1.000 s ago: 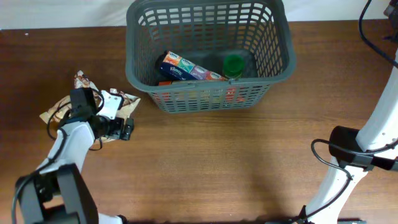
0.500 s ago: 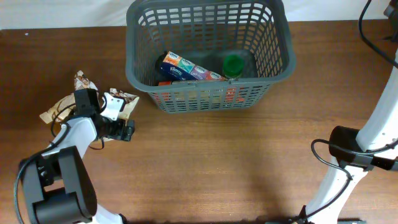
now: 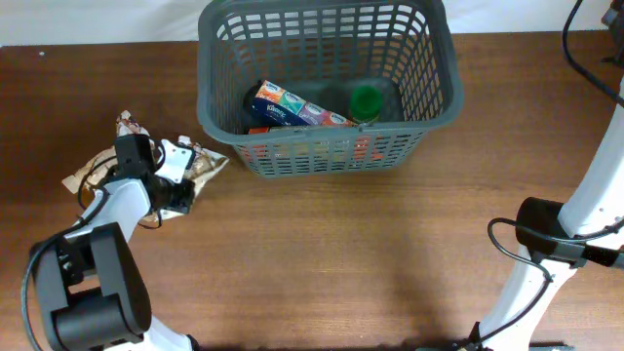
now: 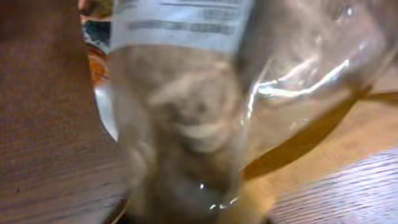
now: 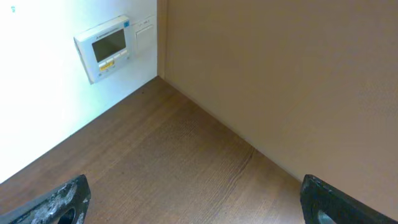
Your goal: Pack container
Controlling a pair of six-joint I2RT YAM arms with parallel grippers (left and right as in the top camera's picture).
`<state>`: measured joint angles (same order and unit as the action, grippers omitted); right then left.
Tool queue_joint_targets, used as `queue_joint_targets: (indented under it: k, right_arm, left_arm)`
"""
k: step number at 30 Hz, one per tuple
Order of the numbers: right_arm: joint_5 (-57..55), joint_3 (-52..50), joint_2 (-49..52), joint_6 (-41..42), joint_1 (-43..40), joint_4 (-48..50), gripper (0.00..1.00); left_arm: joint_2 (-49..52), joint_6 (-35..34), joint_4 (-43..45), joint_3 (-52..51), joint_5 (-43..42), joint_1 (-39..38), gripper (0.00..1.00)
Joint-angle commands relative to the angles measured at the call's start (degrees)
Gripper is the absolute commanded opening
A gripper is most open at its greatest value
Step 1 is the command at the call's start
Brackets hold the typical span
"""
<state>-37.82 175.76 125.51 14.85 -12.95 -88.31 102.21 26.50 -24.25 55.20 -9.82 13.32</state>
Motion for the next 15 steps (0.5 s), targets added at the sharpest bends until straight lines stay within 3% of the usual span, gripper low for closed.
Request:
queue_joint_targets:
  k: [1,15]
  right_arm:
    - [0.1,0.3,-1.4,0.7,-0.2,0.1,0.99]
    - [0.1,0.3,-1.4,0.7,-0.2,0.1,0.99]
  left_arm:
    - [3.1,1.5,-1.0,-1.7,-3.7,-0.1,0.02]
    - [-0.1,1.9,-6.8,3.6,-4.3,-0.1,0.02]
